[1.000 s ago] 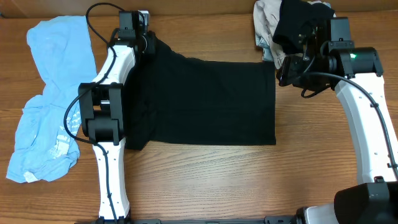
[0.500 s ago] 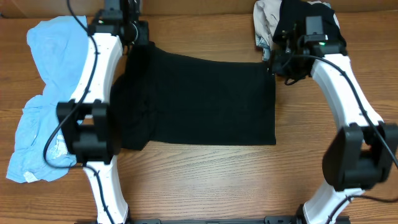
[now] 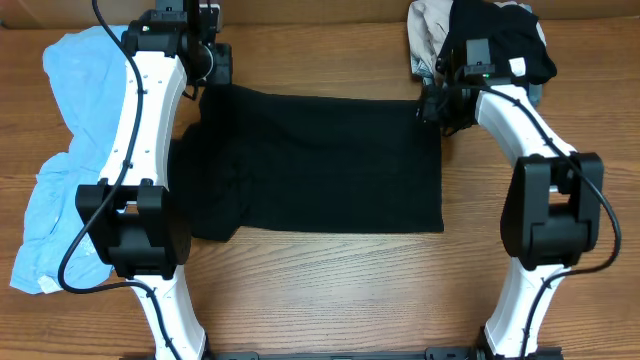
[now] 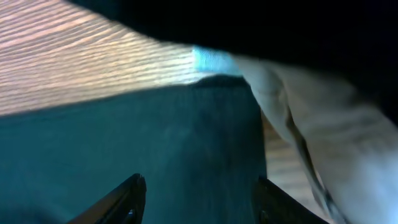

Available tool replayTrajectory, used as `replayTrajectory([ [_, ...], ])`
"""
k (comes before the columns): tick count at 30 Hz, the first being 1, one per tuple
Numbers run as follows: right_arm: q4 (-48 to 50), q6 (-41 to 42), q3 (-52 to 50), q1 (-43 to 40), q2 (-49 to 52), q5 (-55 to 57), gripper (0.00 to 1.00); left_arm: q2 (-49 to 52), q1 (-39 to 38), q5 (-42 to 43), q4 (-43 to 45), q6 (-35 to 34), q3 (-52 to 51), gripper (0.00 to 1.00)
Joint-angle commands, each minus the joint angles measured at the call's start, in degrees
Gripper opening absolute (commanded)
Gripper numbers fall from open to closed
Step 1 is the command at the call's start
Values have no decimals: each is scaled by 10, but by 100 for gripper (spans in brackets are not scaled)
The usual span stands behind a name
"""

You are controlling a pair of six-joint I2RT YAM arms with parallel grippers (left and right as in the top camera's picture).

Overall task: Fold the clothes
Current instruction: 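Grasp the far corners of the t-shirt with both grippers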

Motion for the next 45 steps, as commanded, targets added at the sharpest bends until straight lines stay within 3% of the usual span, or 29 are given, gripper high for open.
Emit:
replayTrajectory([
  [1, 20, -6, 9, 3, 28, 7, 57, -5, -3, -36, -12, -8, 5, 4],
  [15, 118, 5, 9, 6, 97, 19, 59, -5, -4, -38, -31, -8, 5, 4],
  [17, 123, 15, 9, 8, 97, 19, 50, -5, -4, -38, -33, -8, 5, 4],
  [21, 130, 37, 11, 10, 97, 19, 12, -5, -4, -38, -33, -8, 5, 4],
  [23, 125, 36, 12, 10, 95, 19, 4, -5, -4, -38, -33, -8, 5, 4],
  [31, 13, 36, 59, 1, 42, 19, 4, -15, 1, -48, -47, -8, 6, 4],
  [38, -154, 31, 134, -10, -35, 19, 4, -40, 4, -53, -103, -8, 6, 4],
  [45, -302, 29, 145, -24, -80, 19, 4, -42, 4, -54, -174, -8, 5, 4],
])
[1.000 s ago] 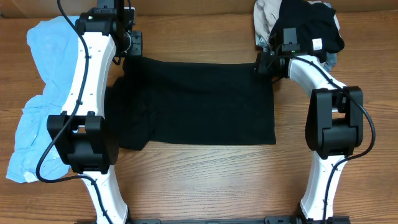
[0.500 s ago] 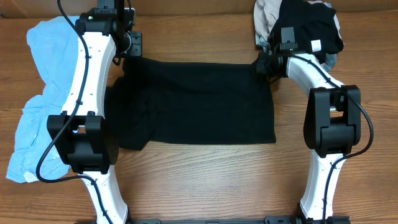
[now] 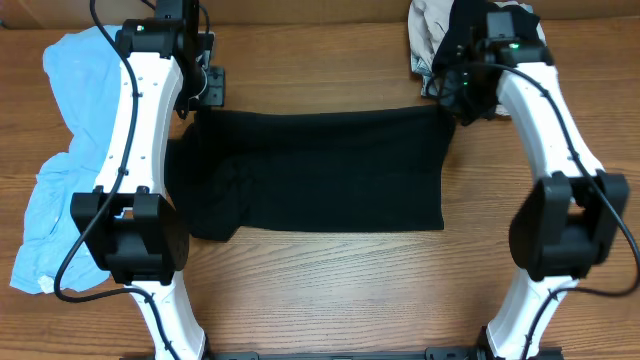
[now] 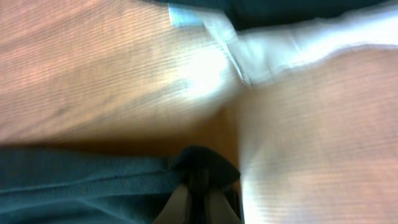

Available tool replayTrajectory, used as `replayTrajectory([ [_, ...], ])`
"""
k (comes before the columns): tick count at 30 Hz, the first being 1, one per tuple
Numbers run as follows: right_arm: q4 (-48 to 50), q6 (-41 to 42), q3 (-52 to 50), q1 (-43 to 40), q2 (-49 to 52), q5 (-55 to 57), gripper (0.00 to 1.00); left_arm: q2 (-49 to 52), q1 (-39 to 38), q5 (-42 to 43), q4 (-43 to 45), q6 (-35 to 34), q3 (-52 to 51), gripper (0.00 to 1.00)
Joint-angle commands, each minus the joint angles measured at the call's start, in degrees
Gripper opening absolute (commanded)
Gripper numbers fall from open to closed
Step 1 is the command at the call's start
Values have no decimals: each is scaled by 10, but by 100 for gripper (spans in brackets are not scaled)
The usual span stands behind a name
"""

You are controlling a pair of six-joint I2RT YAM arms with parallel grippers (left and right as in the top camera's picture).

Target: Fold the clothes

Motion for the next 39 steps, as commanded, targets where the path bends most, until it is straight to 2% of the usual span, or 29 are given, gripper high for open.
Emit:
replayTrajectory([
  [1, -44, 0, 11, -10, -30, 3, 4, -21, 3, -9, -28, -8, 5, 4],
  [5, -106, 1, 4, -14, -32, -1, 4, -21, 3, -10, -76, -8, 5, 4],
  [9, -118, 2, -32, -14, -32, -2, 4, -21, 3, -10, -108, -3, -7, 4],
  [16, -108, 7, -122, -14, -33, -7, 4, -21, 3, -10, -97, 1, -115, 4],
  [18, -103, 5, -152, -14, -33, -8, 4, -21, 3, -12, -71, 5, -169, 15],
  [19, -99, 5, -162, -14, -33, -9, 4, -21, 3, -17, -61, 5, -184, 27],
  [20, -93, 3, -172, -14, -33, -10, 11, -21, 3, -23, -53, 5, -195, 47],
  [21, -87, 0, -181, -14, -33, -11, 19, -21, 4, -30, -47, 5, -203, 71],
  [22, -79, -6, -190, -14, -33, -13, 39, -21, 5, -34, -44, 3, -206, 90],
  [23, -69, -17, -202, -14, -33, -22, 55, -21, 7, -38, -42, 1, -206, 100],
  [26, -39, -26, -230, -14, -33, -28, 74, -21, 13, -42, -41, 0, -198, 100],
  [29, 8, -40, -264, -14, -33, -54, 81, -22, 21, -42, -43, -6, -172, 100],
  [35, 89, -46, -331, -12, -33, -122, 79, -30, 30, -35, -80, -22, -64, 100],
  [37, 110, -45, -347, -8, -33, -149, 67, -36, 30, -33, -90, -30, -23, 100],
  [39, 128, -45, -360, -2, -33, -170, 47, -44, 30, -22, -95, -32, 14, 100],
])
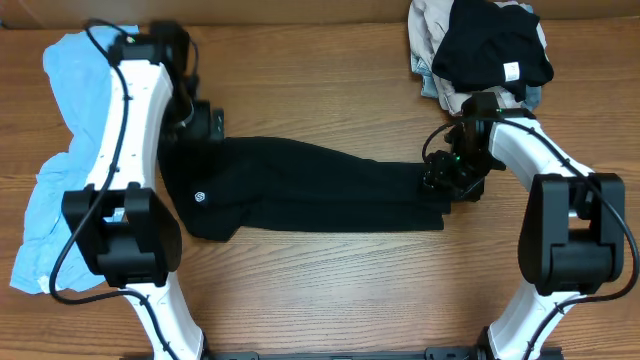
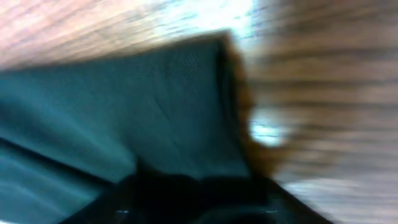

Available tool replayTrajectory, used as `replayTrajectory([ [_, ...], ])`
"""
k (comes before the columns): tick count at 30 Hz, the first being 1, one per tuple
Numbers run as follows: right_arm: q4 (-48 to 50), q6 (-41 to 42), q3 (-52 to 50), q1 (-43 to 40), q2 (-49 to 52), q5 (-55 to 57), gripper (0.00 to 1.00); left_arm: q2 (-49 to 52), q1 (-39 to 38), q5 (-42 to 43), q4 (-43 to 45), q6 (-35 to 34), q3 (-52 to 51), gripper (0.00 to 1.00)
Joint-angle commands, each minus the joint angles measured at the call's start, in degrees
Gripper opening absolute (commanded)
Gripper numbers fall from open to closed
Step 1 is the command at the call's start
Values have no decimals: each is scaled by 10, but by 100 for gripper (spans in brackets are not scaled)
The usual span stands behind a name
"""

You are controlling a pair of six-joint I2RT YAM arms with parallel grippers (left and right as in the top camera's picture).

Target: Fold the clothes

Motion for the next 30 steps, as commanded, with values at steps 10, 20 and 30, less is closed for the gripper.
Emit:
replayTrajectory([
  [10, 2, 12, -40, -25, -29, -55, 4, -101, 1, 45, -10, -17, 117, 100],
  [20, -81, -19, -17, -180, -187, -55, 4, -104, 2, 24, -4, -17, 117, 100],
  [30, -81, -12, -17, -105, -227, -54, 4, -103, 8, 24, 9, -17, 115, 100],
])
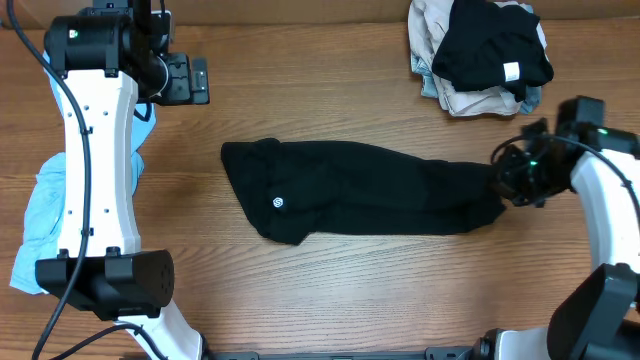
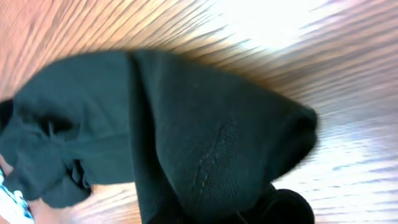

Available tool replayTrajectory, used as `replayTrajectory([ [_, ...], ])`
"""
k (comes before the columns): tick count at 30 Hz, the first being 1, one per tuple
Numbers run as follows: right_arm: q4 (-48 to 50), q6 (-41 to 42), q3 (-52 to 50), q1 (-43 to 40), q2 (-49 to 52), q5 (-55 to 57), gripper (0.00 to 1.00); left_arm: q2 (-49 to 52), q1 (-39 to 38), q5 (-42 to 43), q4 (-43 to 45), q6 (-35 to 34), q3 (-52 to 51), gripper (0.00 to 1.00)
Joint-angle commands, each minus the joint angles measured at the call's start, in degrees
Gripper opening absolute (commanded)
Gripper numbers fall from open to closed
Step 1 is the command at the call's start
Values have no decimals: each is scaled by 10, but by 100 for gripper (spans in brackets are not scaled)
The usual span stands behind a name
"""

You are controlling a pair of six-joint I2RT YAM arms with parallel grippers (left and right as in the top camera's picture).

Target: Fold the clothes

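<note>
A black garment (image 1: 370, 190) lies across the middle of the table as a narrow folded band with a small white logo near its left end. At the band's right end, my right gripper (image 1: 508, 180) is shut on the cloth. In the right wrist view the black garment (image 2: 186, 124) bunches in front of the jaws and hides the fingertips. My left gripper (image 1: 192, 80) hangs open at the far left, well clear of the garment, holding nothing.
A pile of clothes (image 1: 480, 50), a black piece with a white tag on top, sits at the back right. A light blue garment (image 1: 45, 210) lies along the left edge behind the left arm. Bare wooden table (image 1: 330, 290) lies in front.
My left gripper has let go of the garment's left end and now sits at the far left corner. My right gripper has moved right with the garment's end, and the band has shifted right.
At first the black garment lay spread flat with both grippers at its far corners. Then both were shut on the far edge, drawn a little nearer. Then that edge lay folded over toward the near edge, making a band. Now only the right gripper holds it.
</note>
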Motion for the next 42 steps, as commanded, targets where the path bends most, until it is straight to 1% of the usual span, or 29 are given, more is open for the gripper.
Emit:
replayTrajectory([
  [1, 24, 17, 10, 60, -9, -3, 4, -4, 4, -6, 4, -6, 5, 100],
  [9, 113, 120, 10, 208, 15, 10, 4, 2, 4, -6, 9, -6, -7, 100],
  [10, 141, 143, 10, 244, 28, 24, 4, 3, 4, -4, 10, -6, -12, 100],
  [11, 156, 151, 10, 260, 36, 31, 6, 4, 4, -2, 10, -6, -14, 100],
  [15, 227, 170, 10, 318, 73, 30, 49, 9, 4, -2, 12, -6, -16, 100],
  [16, 244, 170, 10, 332, 81, 18, 52, 11, 4, -1, 12, -6, -16, 100],
  [19, 263, 165, 11, 356, 83, 1, 55, 18, 3, 1, 11, -6, -16, 100],
  [22, 248, 165, 21, 356, 71, 1, 56, 28, 3, 35, -2, 1, -19, 100],
  [25, 203, 146, 44, 334, 50, 1, 57, 41, 3, 65, -19, 16, -34, 100],
  [27, 166, 127, 63, 309, 33, 1, 63, 46, 3, 75, -18, 31, -57, 100],
  [28, 144, 118, 72, 295, 26, 1, 73, 47, 3, 80, -15, 41, -74, 100],
  [29, 122, 106, 80, 280, 21, 1, 80, 47, 3, 88, -10, 54, -93, 100],
  [30, 105, 99, 85, 267, 18, 1, 82, 47, 3, 97, -7, 66, -112, 100],
  [31, 87, 89, 88, 252, 15, 1, 86, 47, 3, 108, -2, 76, -134, 100],
  [32, 71, 82, 88, 236, 13, 2, 86, 47, 3, 120, 6, 88, -155, 100],
  [33, 47, 70, 88, 212, 14, 5, 86, 47, 3, 141, 31, 101, -199, 100],
  [35, 30, 59, 88, 194, 14, 13, 86, 47, 3, 160, 66, 119, -243, 100],
  [36, 22, 47, 88, 180, 14, 16, 86, 47, 3, 170, 116, 137, -291, 100],
  [39, 22, 44, 88, 171, 14, 17, 86, 47, 3, 170, 199, 160, -352, 100],
  [42, 24, 42, 88, 170, 14, 16, 86, 47, 3, 170, 266, 166, -396, 100],
])
